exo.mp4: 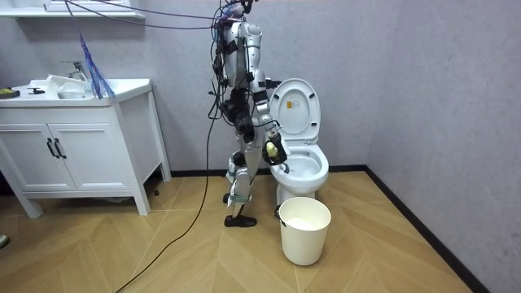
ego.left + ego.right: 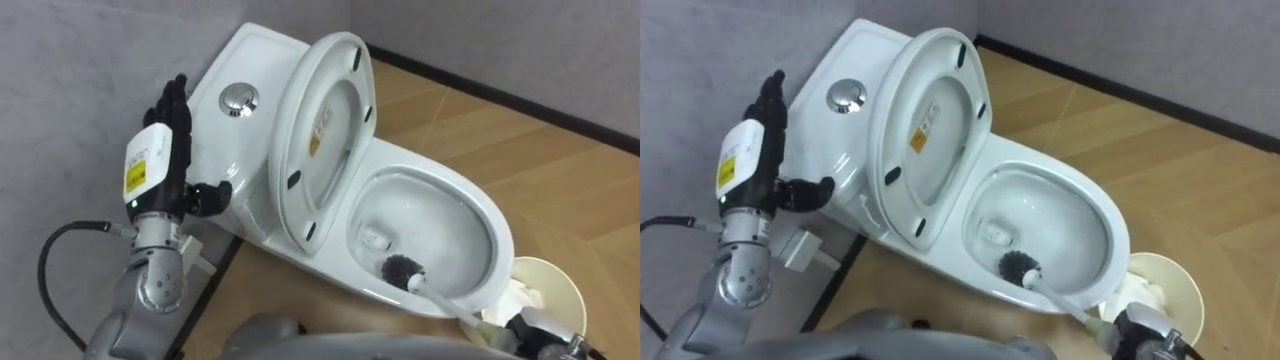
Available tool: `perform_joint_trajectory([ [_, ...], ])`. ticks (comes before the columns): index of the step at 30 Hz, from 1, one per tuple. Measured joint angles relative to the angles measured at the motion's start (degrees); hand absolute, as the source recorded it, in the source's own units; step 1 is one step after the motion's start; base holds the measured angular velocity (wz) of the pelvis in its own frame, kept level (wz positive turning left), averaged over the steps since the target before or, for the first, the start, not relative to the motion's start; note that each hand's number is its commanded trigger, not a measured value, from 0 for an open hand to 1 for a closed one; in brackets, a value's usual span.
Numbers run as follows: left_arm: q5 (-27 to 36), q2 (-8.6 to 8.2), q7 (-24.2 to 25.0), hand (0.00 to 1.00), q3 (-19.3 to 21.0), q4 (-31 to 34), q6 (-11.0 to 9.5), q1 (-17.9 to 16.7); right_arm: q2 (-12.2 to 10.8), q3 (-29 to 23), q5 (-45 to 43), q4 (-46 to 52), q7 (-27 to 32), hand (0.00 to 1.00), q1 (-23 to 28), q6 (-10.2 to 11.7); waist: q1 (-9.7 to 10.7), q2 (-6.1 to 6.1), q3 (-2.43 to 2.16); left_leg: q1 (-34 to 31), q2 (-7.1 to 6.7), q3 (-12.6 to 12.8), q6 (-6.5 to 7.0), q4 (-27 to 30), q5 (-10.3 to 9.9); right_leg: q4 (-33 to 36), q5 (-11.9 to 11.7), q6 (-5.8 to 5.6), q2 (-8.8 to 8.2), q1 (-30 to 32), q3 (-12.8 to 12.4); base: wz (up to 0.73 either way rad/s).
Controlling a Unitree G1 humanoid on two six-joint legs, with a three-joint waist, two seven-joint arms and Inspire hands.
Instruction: Brush toilet
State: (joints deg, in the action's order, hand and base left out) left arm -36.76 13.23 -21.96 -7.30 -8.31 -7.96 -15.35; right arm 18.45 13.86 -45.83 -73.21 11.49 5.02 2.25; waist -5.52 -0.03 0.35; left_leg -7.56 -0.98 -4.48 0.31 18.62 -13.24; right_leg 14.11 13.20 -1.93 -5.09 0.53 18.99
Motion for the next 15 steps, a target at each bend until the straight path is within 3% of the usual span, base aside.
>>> perform_joint_trajectory([
  [5, 0.04, 0.06, 0.14, 0.00, -0.47, -3.22, -0.02, 1.35, 0.11, 0.01, -1.03, 1.33, -0.29, 1.00, -0.03, -1.73, 0.65, 0.11, 0.00, -1.08, 0.25, 0.68, 0.01, 0.53, -0.01, 1.00, 0.07, 0.11, -0.04, 1.48, -0.50, -0.06],
  [8, 0.13, 0.19, 0.15, 0.00, -1.58, -9.14, 0.01, 4.41, 0.38, 0.15, -2.41, 2.00, 1.13, 1.00, -0.97, -2.32, 0.41, 0.31, 0.11, -3.32, 0.33, 1.05, 0.01, 2.17, -0.01, 3.29, 0.37, 0.51, -0.24, 3.81, -1.20, -0.08],
  [9, 0.24, 0.25, 0.50, 0.00, -2.38, -12.16, 0.29, 5.39, 0.81, 0.65, -3.26, 2.12, 2.06, 1.00, -1.79, -2.31, 0.46, 0.57, 0.34, -4.58, 0.33, 1.15, 0.01, 3.12, -0.01, 3.78, 0.39, 0.53, -0.31, 4.86, -1.38, -0.09],
  [12, 0.33, 0.78, 0.03, 0.00, -4.00, -13.03, -0.19, 7.56, 2.49, 1.76, -3.99, 2.59, 4.93, 1.00, -3.34, -2.35, -0.26, 1.03, 0.71, -7.96, 0.37, 1.50, 0.07, 4.28, -0.02, 5.89, 0.42, 0.64, -0.65, 8.92, -1.64, -0.08],
  [15, 1.38, 1.24, -1.15, 0.00, -5.91, -15.73, -1.36, 10.70, 4.33, 4.53, -4.23, 1.89, 6.92, 1.00, -6.97, -2.35, -1.46, 1.28, 0.78, -11.56, 0.17, 2.44, 0.56, 5.90, 0.29, 9.98, 0.77, 1.05, -1.87, 13.79, -1.76, -0.11],
])
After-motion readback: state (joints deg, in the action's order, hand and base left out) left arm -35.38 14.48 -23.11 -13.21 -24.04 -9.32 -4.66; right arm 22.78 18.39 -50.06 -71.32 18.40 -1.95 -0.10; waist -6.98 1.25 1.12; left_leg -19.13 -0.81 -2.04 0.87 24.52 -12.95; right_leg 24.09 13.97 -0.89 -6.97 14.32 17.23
